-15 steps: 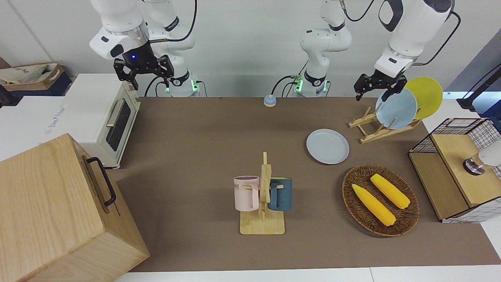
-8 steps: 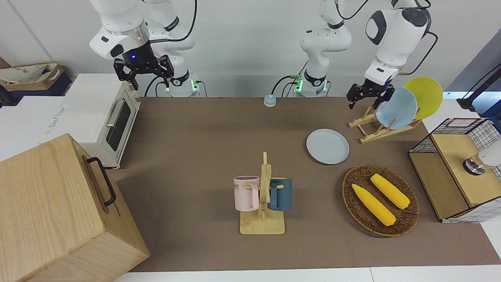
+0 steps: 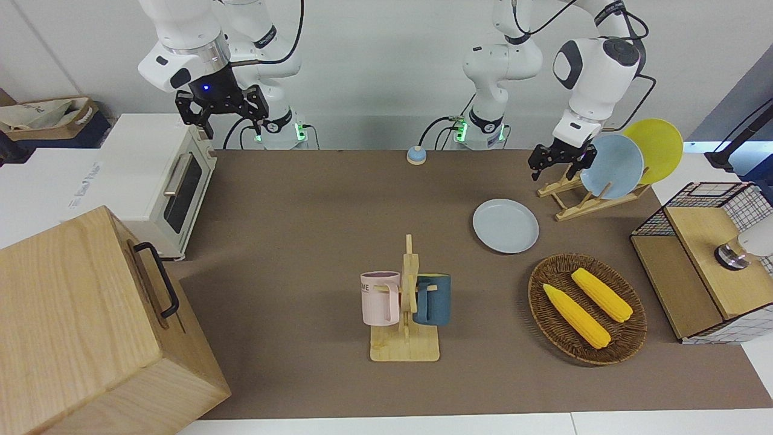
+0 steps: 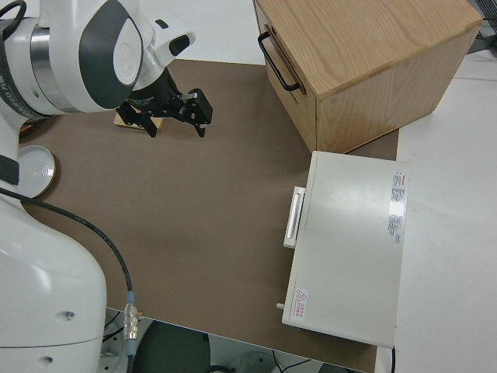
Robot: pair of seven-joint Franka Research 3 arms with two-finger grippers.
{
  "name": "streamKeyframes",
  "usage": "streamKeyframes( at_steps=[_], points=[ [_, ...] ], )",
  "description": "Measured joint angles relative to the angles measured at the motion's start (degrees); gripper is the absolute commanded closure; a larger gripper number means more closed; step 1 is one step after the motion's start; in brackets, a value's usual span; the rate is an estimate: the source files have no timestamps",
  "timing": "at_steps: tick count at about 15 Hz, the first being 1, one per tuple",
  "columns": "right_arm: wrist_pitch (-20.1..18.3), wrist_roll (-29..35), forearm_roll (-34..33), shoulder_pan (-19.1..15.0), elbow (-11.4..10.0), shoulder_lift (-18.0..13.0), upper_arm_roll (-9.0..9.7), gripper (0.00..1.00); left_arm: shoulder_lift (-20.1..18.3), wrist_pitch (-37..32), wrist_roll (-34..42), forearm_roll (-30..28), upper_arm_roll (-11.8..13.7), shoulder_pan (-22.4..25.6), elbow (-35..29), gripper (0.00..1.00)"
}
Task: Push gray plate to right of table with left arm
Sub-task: 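Lower the left gripper against the gray plate's edge nearest the robot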
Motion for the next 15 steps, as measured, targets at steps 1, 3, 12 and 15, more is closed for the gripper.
streamKeyframes(
  at_steps=[1, 3, 12, 15],
  points=[
    [0.0, 0.0, 0.0, 0.0, 0.0, 0.0, 0.0, 0.017, 0.4, 1.28, 0.0, -0.01, 0.0, 0.04, -0.76, 0.01],
    [0.0, 0.0, 0.0, 0.0, 0.0, 0.0, 0.0, 0.017, 1.89, 4.42, 0.0, -0.03, -0.01, 0.05, -2.15, 0.01],
    [0.0, 0.0, 0.0, 0.0, 0.0, 0.0, 0.0, 0.017, 10.06, 13.1, -0.01, -0.1, -0.29, 0.05, -3.81, 0.02],
    [0.0, 0.0, 0.0, 0.0, 0.0, 0.0, 0.0, 0.017, 11.12, 13.85, -0.03, -0.52, -0.3, 0.05, -3.81, 0.04]
  ],
)
